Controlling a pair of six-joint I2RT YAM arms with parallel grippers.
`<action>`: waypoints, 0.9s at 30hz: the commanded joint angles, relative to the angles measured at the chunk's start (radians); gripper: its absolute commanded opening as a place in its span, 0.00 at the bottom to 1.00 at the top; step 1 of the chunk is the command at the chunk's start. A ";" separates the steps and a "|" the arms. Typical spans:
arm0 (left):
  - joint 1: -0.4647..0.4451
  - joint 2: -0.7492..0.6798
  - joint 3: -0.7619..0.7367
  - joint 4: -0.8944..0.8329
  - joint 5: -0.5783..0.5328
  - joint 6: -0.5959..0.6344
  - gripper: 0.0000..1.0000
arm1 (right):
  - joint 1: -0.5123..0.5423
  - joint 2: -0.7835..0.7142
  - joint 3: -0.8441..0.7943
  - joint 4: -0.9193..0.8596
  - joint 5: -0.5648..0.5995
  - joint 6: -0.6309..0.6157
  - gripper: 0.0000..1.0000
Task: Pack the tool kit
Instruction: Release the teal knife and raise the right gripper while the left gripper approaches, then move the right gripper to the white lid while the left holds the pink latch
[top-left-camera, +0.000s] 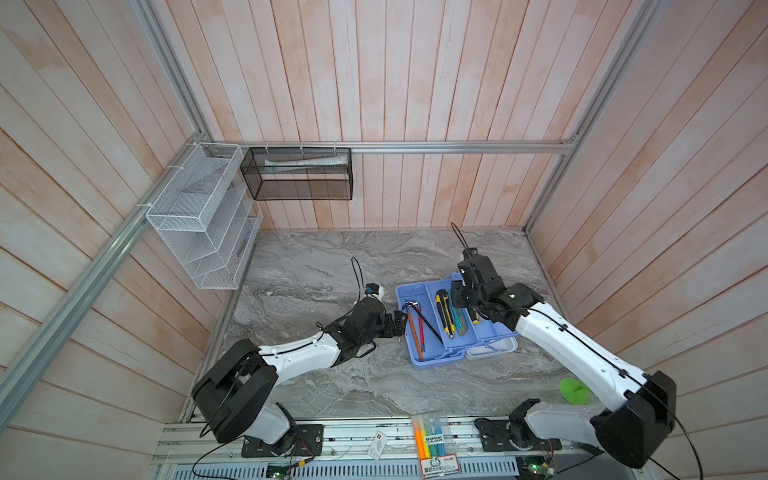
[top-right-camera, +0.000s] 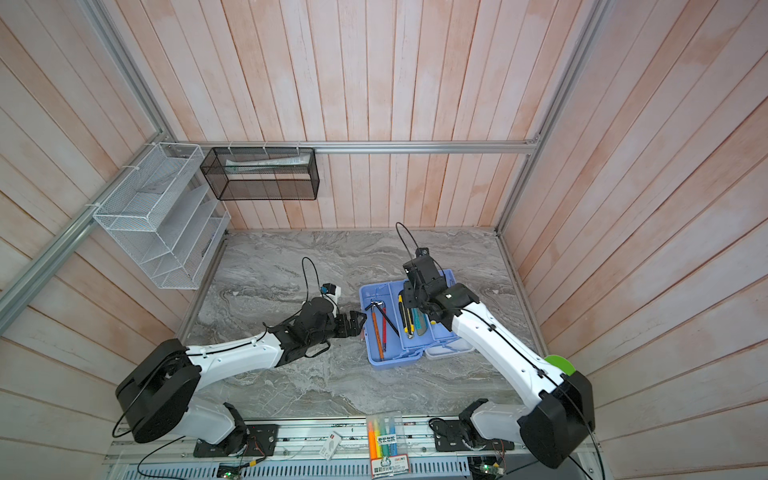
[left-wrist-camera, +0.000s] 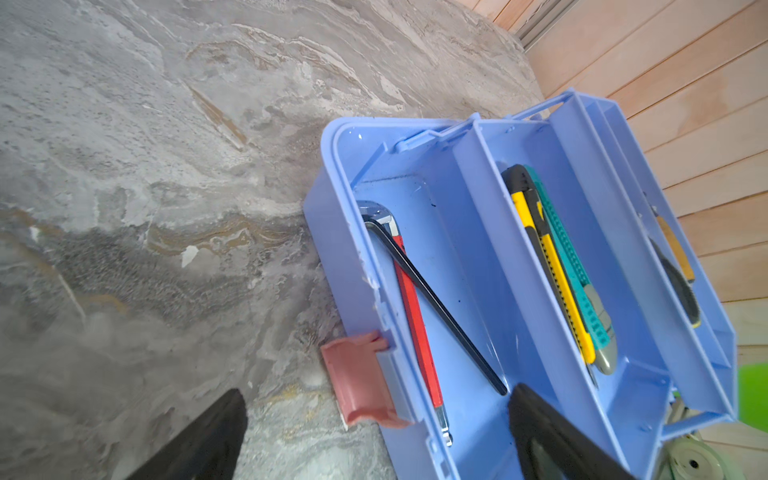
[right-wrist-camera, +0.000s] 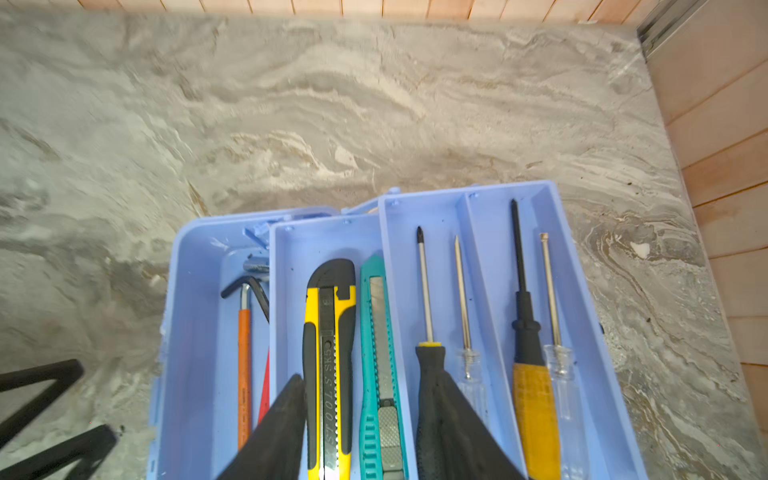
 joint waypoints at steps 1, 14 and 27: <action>-0.004 0.072 0.097 -0.130 -0.011 0.009 1.00 | -0.020 -0.075 -0.035 0.083 -0.046 -0.002 0.49; -0.006 0.271 0.323 -0.404 -0.083 0.072 1.00 | -0.069 -0.258 -0.162 0.052 -0.097 0.028 0.50; 0.049 0.283 0.277 -0.456 -0.115 0.028 1.00 | -0.163 -0.329 -0.203 0.063 -0.152 0.007 0.50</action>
